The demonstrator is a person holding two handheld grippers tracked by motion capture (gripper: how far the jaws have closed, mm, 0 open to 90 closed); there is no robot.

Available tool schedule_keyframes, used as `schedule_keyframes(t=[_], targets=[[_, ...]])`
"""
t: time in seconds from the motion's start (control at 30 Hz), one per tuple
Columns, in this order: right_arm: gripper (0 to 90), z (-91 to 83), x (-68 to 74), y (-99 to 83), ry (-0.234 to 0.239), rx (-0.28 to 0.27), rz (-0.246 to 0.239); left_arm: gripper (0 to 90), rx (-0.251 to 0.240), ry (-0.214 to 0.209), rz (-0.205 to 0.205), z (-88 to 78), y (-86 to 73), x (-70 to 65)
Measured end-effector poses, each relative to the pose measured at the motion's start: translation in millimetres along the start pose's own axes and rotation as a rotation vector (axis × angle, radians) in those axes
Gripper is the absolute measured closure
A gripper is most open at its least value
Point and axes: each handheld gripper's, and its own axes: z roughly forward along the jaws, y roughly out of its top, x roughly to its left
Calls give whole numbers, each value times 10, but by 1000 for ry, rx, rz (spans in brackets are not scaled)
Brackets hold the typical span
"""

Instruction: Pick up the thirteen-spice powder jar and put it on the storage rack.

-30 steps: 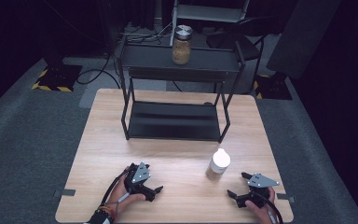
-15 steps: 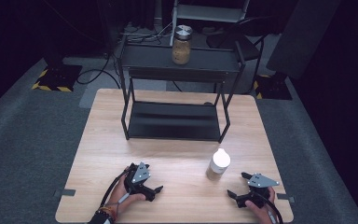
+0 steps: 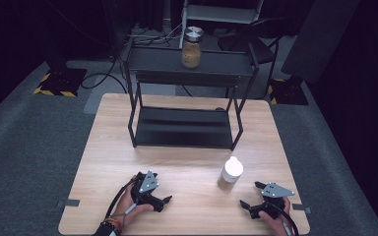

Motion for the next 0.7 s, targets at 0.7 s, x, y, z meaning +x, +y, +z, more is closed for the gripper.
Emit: schedule_keyframes(t=[0.7], targets=[[6, 0, 9, 68, -12, 13, 21, 0, 0, 1, -1, -1, 1, -1]])
